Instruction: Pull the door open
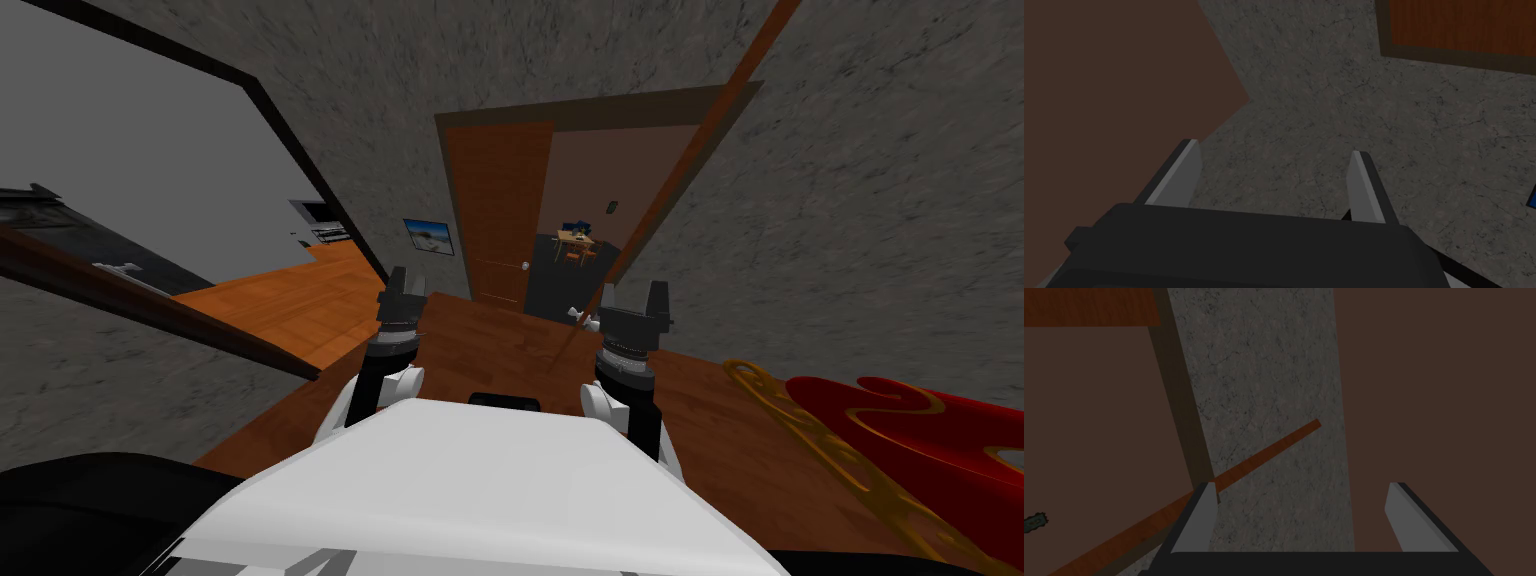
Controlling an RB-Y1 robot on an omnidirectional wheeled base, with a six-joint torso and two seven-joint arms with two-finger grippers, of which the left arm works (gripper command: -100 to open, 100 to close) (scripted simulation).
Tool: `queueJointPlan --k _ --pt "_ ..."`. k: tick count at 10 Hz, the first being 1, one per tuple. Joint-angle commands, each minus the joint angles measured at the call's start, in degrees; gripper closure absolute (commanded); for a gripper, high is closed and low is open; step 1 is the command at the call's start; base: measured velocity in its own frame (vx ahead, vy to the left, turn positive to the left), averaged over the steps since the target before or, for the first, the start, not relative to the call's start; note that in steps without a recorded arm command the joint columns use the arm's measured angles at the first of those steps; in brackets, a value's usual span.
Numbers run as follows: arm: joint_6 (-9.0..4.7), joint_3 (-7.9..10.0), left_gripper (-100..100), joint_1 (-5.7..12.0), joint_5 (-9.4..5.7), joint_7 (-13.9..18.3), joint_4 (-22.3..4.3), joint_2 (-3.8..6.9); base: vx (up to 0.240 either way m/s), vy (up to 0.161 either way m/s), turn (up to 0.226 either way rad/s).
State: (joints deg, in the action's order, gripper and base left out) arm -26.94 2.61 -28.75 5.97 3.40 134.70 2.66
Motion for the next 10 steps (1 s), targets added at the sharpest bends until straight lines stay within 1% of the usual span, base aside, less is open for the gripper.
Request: queueJointPlan --k 1,4,7,8,10 --pt "-0.45 -0.21 -100 0.76 -0.69 1.12 -1.84 0.27 0.069 -0.012 -0.026" --pt "-1.63 -0.76 -100 2.73 -2.47 3.99 -6.59 0.81 0.156 0.005 -0.029" --pt "-2.43 -1.14 -100 4.07 -3.68 5.96 -9.84 1.12 0.108 -0.004 -0.022" --pt "-3.02 -1.42 -100 5.05 -4.58 7.40 -12.21 1.32 0.103 -0.010 -0.037" --pt "-3.69 -1.73 -100 6.17 -5.59 9.04 -14.94 1.51 0.108 0.009 -0.034"
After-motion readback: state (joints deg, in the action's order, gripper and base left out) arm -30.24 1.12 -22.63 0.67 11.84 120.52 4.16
